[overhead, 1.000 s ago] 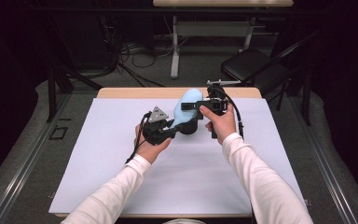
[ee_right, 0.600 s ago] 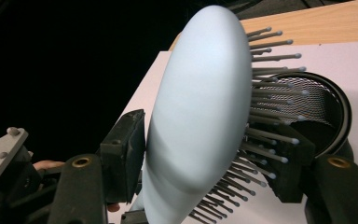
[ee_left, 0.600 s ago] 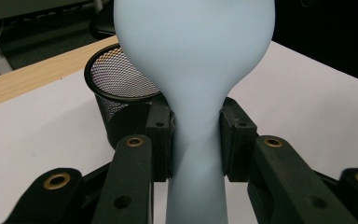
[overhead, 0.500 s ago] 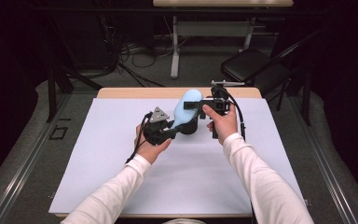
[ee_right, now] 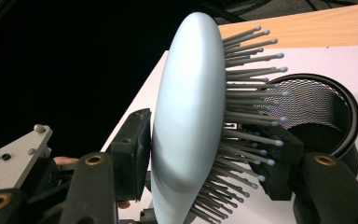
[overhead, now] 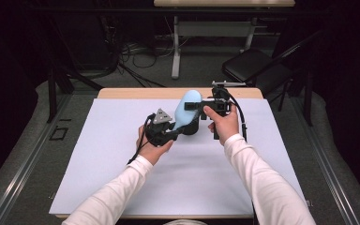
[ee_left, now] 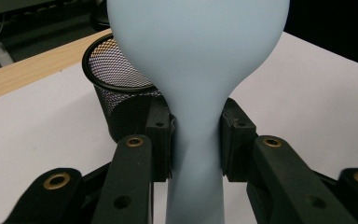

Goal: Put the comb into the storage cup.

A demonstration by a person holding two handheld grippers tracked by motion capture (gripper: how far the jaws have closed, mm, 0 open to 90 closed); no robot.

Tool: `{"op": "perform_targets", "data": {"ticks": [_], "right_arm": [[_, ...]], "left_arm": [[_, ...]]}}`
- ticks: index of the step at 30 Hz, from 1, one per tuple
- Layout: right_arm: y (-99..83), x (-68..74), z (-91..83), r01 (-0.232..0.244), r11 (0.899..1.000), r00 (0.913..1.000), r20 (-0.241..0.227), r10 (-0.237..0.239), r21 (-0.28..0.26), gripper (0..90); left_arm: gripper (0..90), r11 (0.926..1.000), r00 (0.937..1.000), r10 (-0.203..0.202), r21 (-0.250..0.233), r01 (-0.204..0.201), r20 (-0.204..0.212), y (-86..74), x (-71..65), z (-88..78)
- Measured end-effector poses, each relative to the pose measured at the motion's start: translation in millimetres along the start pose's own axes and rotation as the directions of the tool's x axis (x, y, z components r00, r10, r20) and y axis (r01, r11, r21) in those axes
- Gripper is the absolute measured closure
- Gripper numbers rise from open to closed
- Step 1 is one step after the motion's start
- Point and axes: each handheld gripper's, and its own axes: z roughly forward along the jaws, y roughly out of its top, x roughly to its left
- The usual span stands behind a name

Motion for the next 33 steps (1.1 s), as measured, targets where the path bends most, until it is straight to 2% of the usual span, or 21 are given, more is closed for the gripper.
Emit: {"op": "perform_targets", "data": {"ticks": [11, 33], "right_arm": [[-0.5, 1.1, 1.1, 0.005, 1.0, 0.9997, -0.023, -0.005, 0.017, 46.9], [1.1, -6.2, 0.1, -0.078, 0.997, 0.9924, -0.094, 0.08, 0.03, 50.9]], "left_arm": [[69.6, 1.0, 1.0, 0.005, 0.007, -0.005, -0.002, -3.0, 0.9, 1.5], [69.2, 0.9998, 1.0, 0.006, -0.02, -0.006, 0.004, -3.1, 1.2, -2.2]]}}
